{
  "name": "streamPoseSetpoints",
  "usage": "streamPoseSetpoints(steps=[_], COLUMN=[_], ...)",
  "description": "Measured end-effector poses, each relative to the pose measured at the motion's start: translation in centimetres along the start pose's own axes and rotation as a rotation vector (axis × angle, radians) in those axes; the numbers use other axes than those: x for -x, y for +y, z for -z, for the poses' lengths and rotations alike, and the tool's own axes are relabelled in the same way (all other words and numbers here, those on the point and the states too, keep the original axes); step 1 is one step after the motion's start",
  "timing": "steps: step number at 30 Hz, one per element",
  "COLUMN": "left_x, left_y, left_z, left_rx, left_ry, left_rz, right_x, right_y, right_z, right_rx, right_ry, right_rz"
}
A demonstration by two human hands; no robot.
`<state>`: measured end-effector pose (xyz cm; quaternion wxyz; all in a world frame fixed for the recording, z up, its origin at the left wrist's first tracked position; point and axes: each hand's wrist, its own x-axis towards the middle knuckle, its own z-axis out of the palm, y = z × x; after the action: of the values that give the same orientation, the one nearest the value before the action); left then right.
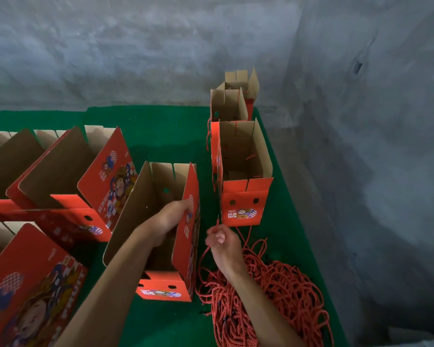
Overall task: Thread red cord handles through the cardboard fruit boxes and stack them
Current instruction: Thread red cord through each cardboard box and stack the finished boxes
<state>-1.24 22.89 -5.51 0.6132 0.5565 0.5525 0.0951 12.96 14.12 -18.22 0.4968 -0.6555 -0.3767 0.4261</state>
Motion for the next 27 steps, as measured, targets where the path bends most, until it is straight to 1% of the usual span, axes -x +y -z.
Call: streamPoseSetpoints(steps=[2,3,5,7,9,11,13,17,19,21,23,24,27], left_x=[0.2,0.2,0.1,0.2,0.4,0.7,1.0,1.6,1.6,1.6,1.5,1.5,1.3], left_y=[-0.5,-0.7,-1.0,-1.3,-1.4,-1.6,-1.9,-2.6,-3.0,-3.4,-3.6,-3.6,-3.4], left_z=[-0.1,-0.1,-0.1,-0.1,-0.3,-0.6,-0.7,-0.8,-0.7,-0.6,-0.4,-0.4,-0.2], left_rx=[-0.001,-0.007,-0.026,-0.039,-0.036,-0.025,0.007,0.078,0.114,0.155,0.160,0.153,0.098], left_ry=[0.012,0.015,0.013,0.000,-0.011,-0.018,-0.030,-0.049,-0.035,-0.024,-0.017,-0.012,0.017], left_rz=[0.019,0.032,0.058,0.075,0.086,0.096,0.115,0.151,0.145,0.133,0.120,0.113,0.076], right_x=[0.0,0.0,0.2,0.6,1.0,1.3,1.4,1.4,1.3,1.1,1.2,1.2,1.0], right_y=[-0.6,-0.6,-0.3,0.4,0.7,0.7,0.8,0.9,0.9,0.9,0.7,0.9,0.9], right_z=[0.1,0.2,0.6,1.0,1.4,1.9,2.2,2.1,1.7,1.1,0.7,0.5,0.0], right_rx=[-0.171,-0.197,-0.120,-0.024,-0.020,-0.034,0.006,0.044,0.043,-0.005,-0.126,-0.155,-0.037], right_ry=[-0.015,-0.012,0.012,0.044,0.040,0.023,-0.002,-0.114,-0.145,-0.129,-0.084,-0.061,0.018], right_rz=[-0.050,-0.072,-0.077,-0.030,0.007,-0.007,0.006,0.029,0.066,0.089,0.056,0.071,0.164])
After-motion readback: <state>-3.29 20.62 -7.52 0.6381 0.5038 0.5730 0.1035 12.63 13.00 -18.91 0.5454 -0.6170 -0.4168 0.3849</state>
